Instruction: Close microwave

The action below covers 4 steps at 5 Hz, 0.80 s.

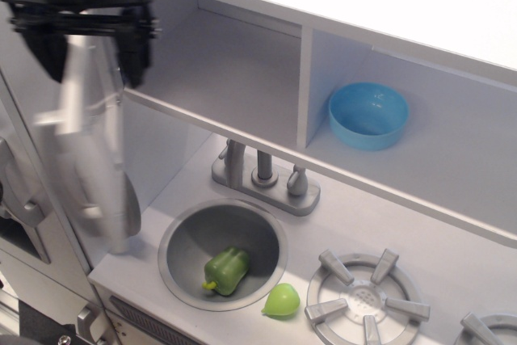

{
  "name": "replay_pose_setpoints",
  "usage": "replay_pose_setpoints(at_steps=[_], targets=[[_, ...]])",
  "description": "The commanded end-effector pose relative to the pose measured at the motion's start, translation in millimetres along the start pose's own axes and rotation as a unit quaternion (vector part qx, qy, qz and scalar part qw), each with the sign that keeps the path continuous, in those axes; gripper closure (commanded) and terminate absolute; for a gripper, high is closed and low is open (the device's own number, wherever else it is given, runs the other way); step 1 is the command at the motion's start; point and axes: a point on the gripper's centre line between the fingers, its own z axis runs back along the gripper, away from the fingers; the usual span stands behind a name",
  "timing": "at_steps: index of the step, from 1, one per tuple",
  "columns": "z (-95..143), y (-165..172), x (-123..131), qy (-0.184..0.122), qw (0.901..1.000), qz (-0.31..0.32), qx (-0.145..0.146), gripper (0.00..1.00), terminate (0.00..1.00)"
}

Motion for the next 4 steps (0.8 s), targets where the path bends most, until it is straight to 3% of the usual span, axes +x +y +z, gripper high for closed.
replay_pose_setpoints(at_steps=[1, 2, 3, 4], targets=[[14, -67, 6, -0.010, 0.9988, 0.041, -0.025, 0.00, 0.00], [28, -100, 8, -0.002, 0.9972, 0.045, -0.060, 0.00, 0.00], [36, -135, -6, 0.004, 0.9964, 0.008, -0.085, 0.00, 0.00], [30, -133, -34, 0.021, 0.9958, -0.032, -0.084, 0.00, 0.00]])
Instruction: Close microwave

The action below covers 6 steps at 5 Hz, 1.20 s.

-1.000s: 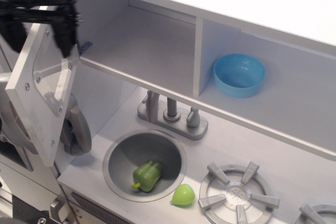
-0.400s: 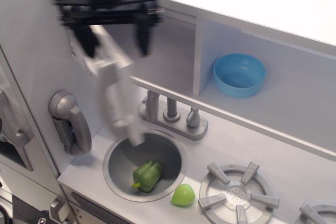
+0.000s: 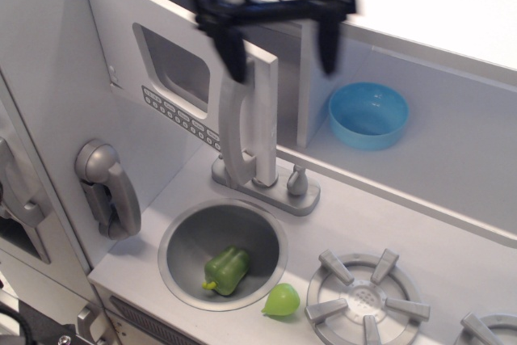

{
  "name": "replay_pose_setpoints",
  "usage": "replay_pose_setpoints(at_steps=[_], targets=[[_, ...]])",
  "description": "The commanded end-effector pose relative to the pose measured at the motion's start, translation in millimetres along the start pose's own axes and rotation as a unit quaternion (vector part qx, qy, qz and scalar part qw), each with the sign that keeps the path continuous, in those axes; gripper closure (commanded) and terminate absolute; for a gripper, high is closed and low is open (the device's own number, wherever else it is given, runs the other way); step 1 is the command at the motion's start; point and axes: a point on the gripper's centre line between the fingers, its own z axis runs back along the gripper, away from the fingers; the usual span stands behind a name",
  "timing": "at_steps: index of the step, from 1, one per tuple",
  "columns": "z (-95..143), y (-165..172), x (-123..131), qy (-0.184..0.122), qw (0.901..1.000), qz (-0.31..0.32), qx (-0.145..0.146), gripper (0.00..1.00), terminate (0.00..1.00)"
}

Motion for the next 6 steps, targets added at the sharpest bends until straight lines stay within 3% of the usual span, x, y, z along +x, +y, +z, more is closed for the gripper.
replay_pose_setpoints(at_steps=[1, 3, 4, 6], targets=[[-1, 34, -42, -0.002, 0.9964, -0.080, 0.026, 0.00, 0.00], [-10, 103, -29, 0.000, 0.9952, -0.064, 0.074, 0.00, 0.00], [-11, 123, -5, -0.021, 0.9954, -0.026, 0.089, 0.00, 0.00], [-4, 124, 36, -0.046, 0.9950, 0.026, 0.085, 0.00, 0.00]])
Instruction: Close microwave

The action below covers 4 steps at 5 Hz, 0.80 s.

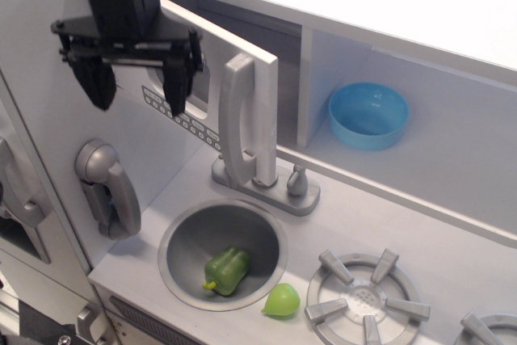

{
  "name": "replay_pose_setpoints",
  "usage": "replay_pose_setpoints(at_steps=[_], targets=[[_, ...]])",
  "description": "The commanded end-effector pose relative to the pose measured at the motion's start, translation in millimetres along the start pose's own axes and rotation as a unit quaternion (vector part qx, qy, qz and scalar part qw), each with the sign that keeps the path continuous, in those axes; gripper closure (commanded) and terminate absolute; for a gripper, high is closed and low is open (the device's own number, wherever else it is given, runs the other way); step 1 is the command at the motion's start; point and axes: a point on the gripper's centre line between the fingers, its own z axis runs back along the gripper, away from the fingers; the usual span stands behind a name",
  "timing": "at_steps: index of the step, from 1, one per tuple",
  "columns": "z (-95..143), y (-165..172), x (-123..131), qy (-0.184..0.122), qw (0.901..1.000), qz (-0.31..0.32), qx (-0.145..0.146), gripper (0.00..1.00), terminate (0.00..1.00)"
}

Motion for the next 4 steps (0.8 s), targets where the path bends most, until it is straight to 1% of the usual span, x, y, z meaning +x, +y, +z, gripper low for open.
replay_pose_setpoints(at_steps=[1, 3, 4], targets=[[19, -11, 26, -0.034, 0.9993, 0.013, -0.010, 0.00, 0.00], [22, -29, 36, -0.034, 0.9990, 0.024, -0.018, 0.00, 0.00], [23, -36, 31, -0.036, 0.9987, 0.027, -0.022, 0.00, 0.00]])
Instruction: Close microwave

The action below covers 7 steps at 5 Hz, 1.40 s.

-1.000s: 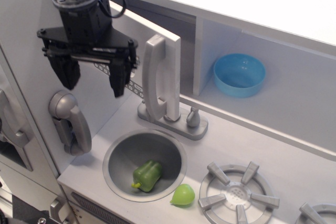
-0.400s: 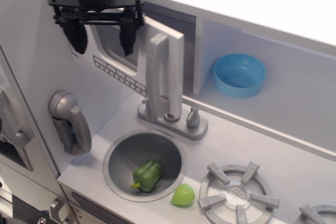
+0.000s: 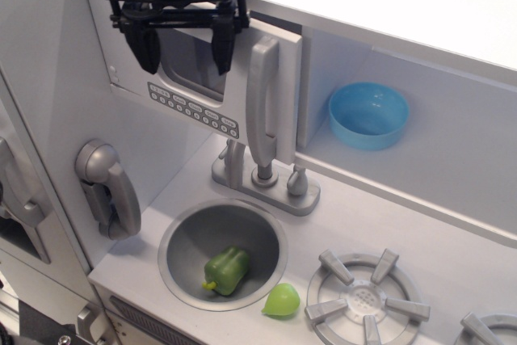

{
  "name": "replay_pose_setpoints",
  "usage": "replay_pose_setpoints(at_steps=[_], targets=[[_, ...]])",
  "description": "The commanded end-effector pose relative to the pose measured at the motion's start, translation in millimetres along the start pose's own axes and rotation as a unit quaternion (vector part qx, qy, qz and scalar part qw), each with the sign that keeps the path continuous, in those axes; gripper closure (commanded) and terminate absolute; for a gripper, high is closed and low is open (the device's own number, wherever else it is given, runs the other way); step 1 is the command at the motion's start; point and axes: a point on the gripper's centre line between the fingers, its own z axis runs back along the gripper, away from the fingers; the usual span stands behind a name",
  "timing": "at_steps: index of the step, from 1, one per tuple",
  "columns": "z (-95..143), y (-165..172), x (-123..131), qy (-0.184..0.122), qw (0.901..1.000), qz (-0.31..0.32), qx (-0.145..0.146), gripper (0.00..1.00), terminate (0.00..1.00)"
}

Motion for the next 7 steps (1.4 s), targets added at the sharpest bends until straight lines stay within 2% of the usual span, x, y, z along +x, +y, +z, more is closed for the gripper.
replay_pose_setpoints(at_steps=[1, 3, 4, 6, 7], targets=[[20, -6, -3, -0.027, 0.9996, 0.007, -0.010, 0.00, 0.00], [14, -8, 2, -0.038, 0.9990, 0.021, -0.007, 0.00, 0.00], [17, -9, 2, -0.044, 0.9985, 0.024, -0.021, 0.00, 0.00], [18, -11, 12, -0.048, 0.9980, 0.039, -0.014, 0.00, 0.00], [17, 12, -12, -0.037, 0.9993, -0.007, 0.001, 0.00, 0.00]])
